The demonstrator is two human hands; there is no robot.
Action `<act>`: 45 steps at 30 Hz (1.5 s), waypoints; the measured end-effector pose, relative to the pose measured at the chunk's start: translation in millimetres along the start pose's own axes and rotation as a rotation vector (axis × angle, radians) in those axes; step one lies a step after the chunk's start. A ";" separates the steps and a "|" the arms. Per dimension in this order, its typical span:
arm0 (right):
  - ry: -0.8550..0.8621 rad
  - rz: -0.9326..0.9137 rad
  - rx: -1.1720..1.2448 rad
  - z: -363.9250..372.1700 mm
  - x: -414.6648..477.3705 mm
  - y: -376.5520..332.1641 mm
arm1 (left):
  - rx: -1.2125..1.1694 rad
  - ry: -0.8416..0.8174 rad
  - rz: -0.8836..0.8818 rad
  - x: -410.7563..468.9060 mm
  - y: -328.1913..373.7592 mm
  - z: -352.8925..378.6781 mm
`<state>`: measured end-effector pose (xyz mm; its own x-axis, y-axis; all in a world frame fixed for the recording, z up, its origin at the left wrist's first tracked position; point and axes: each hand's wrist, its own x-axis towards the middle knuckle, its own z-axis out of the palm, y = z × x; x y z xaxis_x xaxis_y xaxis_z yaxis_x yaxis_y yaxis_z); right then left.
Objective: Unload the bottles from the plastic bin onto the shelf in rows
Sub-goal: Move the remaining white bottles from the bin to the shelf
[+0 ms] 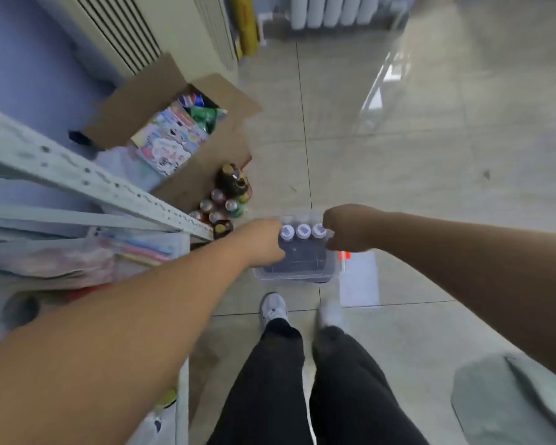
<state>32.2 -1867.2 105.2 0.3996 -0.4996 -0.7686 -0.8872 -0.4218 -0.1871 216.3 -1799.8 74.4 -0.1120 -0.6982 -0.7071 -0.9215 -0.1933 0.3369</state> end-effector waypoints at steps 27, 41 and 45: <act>0.071 -0.113 -0.129 182.5 277.5 52.0 | -0.005 0.082 0.002 254.2 -75.8 195.8; -0.088 -0.066 -0.020 72.1 190.8 46.5 | -0.107 0.051 0.042 175.8 -47.7 63.3; -0.159 -0.064 -0.069 -26.2 130.2 38.6 | -0.076 0.009 0.044 105.5 -18.9 -34.9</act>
<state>56.0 -1968.3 13.9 0.4083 -0.3460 -0.8447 -0.8410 -0.5024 -0.2008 235.0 -1894.0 15.1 -0.1487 -0.7130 -0.6852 -0.8848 -0.2135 0.4142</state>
